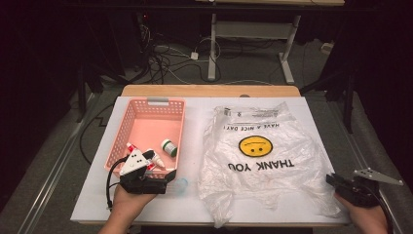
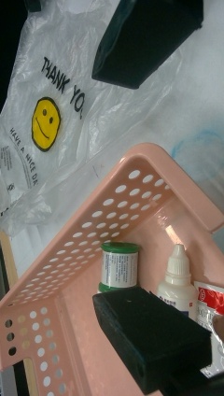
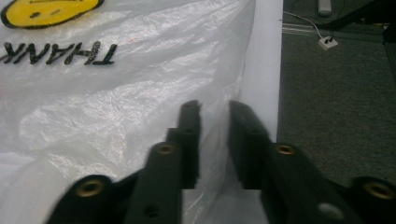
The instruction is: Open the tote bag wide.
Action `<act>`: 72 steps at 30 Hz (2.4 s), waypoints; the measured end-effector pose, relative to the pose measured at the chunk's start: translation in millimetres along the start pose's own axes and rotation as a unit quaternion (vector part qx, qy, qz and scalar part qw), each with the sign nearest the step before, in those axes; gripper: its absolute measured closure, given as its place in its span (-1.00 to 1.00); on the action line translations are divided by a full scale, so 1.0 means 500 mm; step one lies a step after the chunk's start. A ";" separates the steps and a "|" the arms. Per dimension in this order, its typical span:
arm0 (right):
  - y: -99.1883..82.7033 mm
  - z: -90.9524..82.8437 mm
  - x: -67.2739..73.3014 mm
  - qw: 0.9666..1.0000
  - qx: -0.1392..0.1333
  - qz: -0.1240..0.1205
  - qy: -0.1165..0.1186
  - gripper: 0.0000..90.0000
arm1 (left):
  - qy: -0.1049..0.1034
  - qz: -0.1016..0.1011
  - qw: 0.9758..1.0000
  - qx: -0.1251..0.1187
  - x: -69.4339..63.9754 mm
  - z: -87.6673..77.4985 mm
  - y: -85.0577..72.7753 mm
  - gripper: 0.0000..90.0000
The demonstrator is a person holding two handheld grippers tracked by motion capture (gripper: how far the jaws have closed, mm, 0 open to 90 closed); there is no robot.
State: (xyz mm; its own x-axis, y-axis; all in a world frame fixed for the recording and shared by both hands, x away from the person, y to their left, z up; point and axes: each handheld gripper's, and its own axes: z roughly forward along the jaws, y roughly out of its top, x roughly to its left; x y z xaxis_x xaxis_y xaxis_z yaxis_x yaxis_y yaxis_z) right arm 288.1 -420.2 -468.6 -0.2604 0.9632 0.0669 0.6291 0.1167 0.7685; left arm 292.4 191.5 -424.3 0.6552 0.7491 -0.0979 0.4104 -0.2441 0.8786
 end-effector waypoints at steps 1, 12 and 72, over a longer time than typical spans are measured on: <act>0.000 0.000 0.003 1.000 0.002 -0.003 0.001 0.96 | 0.000 0.001 1.000 -0.002 -0.001 0.001 0.000 -1.00; 0.003 -0.024 0.089 0.999 0.008 -0.046 0.019 1.00 | 0.018 0.024 0.999 -0.021 -0.013 0.003 0.002 -1.00; 0.251 0.303 0.021 0.998 0.047 -0.036 0.016 1.00 | -0.006 0.025 1.000 -0.016 -0.026 0.006 0.004 -1.00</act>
State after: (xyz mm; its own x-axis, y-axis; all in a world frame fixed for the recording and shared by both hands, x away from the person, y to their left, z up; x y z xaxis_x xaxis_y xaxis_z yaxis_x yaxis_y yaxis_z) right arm 475.4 -358.9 -468.0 -0.3292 0.9436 0.0344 0.6741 0.2093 0.7083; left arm 286.5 179.3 -422.9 0.6817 0.7292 -0.0589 0.3563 -0.2606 0.8973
